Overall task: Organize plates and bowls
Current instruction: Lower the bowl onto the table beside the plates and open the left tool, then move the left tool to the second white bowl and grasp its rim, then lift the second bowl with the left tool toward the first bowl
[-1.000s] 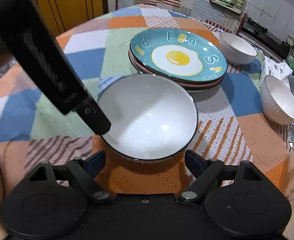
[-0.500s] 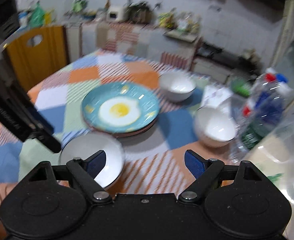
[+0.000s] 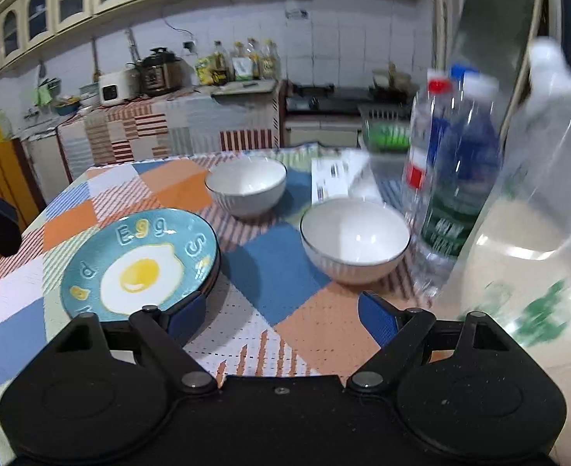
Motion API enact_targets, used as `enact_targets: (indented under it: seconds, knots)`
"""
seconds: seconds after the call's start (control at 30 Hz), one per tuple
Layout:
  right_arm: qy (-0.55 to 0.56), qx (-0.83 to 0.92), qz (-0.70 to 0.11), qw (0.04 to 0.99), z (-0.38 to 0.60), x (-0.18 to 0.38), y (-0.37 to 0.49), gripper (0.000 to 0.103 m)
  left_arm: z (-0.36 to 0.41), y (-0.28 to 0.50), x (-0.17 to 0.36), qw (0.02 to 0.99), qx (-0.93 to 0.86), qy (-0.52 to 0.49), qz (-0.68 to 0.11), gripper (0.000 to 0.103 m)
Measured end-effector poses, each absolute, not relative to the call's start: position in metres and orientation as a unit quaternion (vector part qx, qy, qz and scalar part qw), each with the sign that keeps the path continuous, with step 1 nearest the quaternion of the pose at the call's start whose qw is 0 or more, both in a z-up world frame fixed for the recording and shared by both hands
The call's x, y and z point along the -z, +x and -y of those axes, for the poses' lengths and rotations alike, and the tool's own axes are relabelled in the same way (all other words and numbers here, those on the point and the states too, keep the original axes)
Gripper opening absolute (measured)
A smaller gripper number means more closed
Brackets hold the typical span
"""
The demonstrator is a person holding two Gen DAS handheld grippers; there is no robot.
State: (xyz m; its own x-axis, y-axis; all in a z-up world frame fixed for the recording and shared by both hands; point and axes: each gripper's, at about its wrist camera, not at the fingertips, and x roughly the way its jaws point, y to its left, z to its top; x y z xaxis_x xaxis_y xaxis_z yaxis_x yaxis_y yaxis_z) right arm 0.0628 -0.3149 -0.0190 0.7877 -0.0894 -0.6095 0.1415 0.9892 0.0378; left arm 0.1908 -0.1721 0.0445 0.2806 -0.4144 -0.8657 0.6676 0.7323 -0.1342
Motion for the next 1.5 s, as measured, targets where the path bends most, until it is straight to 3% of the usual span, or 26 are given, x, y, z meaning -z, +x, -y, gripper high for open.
enact_targets:
  seconds: [0.2,0.4,0.57,0.73,0.97,1.13,1.23,1.33,1.43,1.5]
  knots:
    - [0.050,0.084,-0.331,0.938,0.323,0.063,0.093,0.089,0.202,0.202,-0.020,0.779,0.383,0.130,-0.479,0.054]
    - [0.051,0.090,-0.295,0.950,0.321,0.081,0.087,0.089,0.220,0.235,0.014,0.778,0.400,0.066,-0.481,0.054]
    - [0.057,0.131,-0.311,0.940,0.332,0.101,0.105,0.089,0.238,0.256,0.039,0.794,0.381,0.031,-0.473,0.054]
    - [0.089,0.133,-0.305,0.939,0.339,0.104,0.111,0.089,0.259,0.277,0.049,0.798,0.384,0.012,-0.464,0.054]
    - [0.083,0.145,-0.319,0.933,0.338,0.110,0.135,0.089,0.303,0.301,0.062,0.797,0.382,0.061,-0.464,0.054]
    - [0.058,0.168,-0.327,0.928,0.341,0.111,0.151,0.089,0.317,0.328,0.079,0.782,0.379,0.024,-0.494,0.053]
    - [0.072,0.178,-0.328,0.925,0.350,0.111,0.158,0.089,0.321,0.339,0.087,0.790,0.368,0.016,-0.489,0.050]
    - [0.074,0.190,-0.325,0.923,0.355,0.112,0.165,0.089,0.320,0.347,0.095,0.792,0.365,-0.006,-0.489,0.037]
    - [0.071,0.192,-0.325,0.923,0.358,0.112,0.172,0.089,0.317,0.349,0.101,0.780,0.380,-0.040,-0.496,0.036]
    - [0.059,0.188,-0.328,0.924,0.358,0.113,0.176,0.090,0.320,0.348,0.102,0.779,0.378,-0.046,-0.497,0.025]
